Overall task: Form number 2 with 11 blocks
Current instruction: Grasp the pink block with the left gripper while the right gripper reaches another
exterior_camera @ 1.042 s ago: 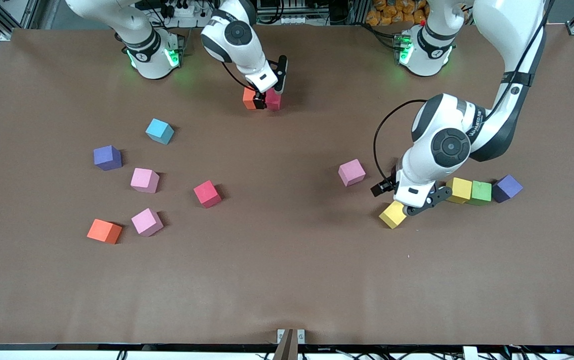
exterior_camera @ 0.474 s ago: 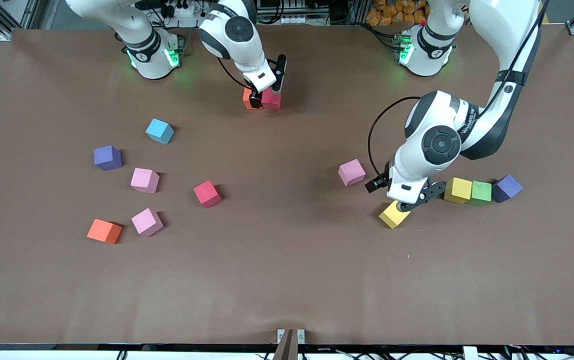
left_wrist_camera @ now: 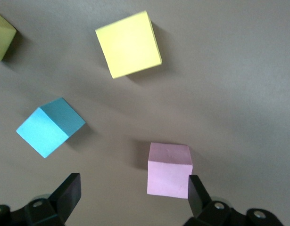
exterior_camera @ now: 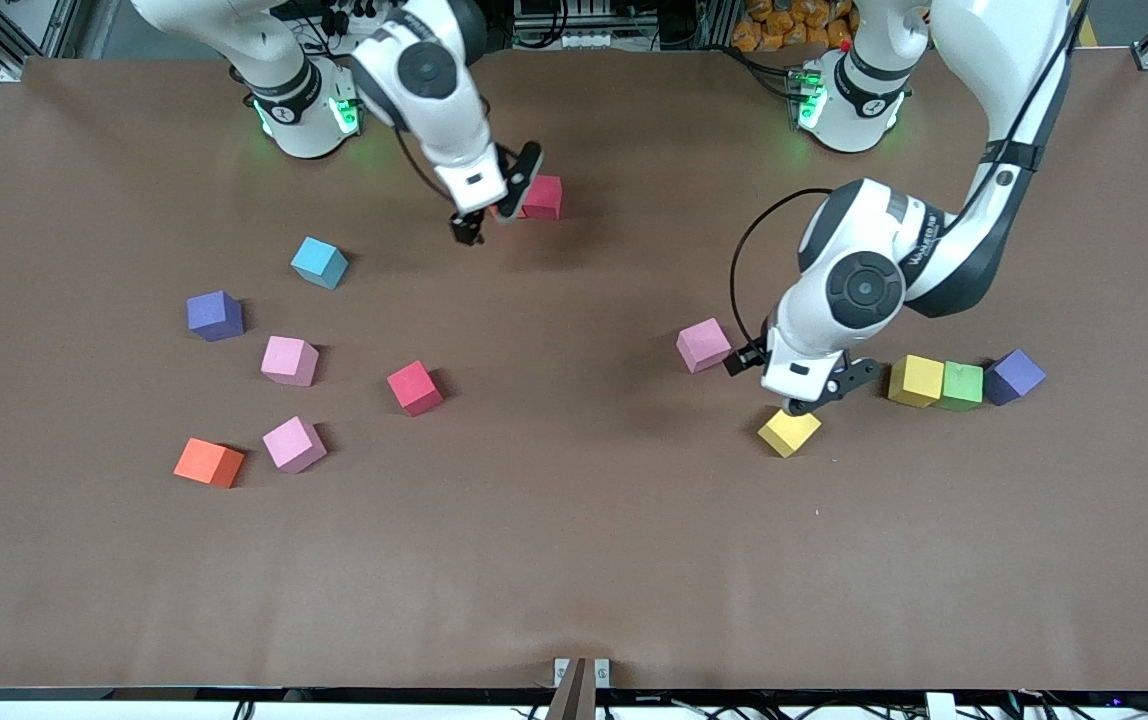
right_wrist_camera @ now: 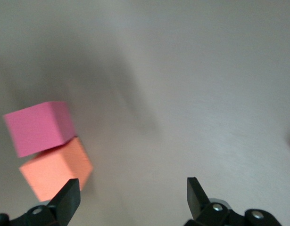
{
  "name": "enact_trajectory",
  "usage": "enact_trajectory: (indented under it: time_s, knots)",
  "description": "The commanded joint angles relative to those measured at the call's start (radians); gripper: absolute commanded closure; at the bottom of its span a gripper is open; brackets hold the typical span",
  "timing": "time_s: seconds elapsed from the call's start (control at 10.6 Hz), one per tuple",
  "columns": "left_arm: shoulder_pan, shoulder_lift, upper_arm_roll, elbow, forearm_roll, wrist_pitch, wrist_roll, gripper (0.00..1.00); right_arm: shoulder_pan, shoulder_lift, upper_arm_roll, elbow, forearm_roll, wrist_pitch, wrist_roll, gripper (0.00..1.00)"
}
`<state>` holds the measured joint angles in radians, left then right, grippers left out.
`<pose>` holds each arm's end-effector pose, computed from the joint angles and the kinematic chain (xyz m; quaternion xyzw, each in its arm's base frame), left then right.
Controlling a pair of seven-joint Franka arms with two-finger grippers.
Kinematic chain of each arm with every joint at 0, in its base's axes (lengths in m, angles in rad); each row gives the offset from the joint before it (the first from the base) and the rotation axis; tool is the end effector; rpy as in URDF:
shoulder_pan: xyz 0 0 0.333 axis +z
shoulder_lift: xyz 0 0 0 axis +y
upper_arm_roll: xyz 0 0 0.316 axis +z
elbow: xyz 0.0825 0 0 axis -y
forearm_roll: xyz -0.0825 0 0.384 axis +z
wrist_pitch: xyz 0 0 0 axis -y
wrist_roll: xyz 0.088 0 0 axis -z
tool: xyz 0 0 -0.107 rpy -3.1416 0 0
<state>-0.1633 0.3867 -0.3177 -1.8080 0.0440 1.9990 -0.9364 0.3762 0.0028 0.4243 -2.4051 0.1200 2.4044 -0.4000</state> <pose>0.5577 -0.2735 0.3258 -0.9708 -0.2197 0.0930 0.0262 0.3402 0.3519 0.3117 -0.8488 -0.5271 0.0097 0.0397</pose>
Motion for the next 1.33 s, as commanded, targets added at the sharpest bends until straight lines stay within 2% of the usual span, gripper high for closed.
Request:
enact_trajectory:
  time_s: [0.0,0.38,0.85,1.23]
  knots:
    - [-0.027,0.027,-0.012,-0.002,0.025,0.023,-0.027,0.00,-0.072,-0.017,-0.050,0.024,0.000,-0.015,0.006,0.00]
    - [-0.053,0.057,-0.015,-0.074,0.027,0.153,-0.013,0.00,-0.210,0.025,-0.114,0.064,-0.005,0.060,0.006,0.00]
    - [-0.068,0.095,-0.020,-0.103,0.028,0.201,-0.010,0.00,-0.230,0.178,-0.238,0.197,0.004,0.111,0.010,0.00]
    - [-0.070,0.118,-0.018,-0.122,0.028,0.247,-0.010,0.00,-0.212,0.253,-0.237,0.222,0.010,0.186,0.196,0.00]
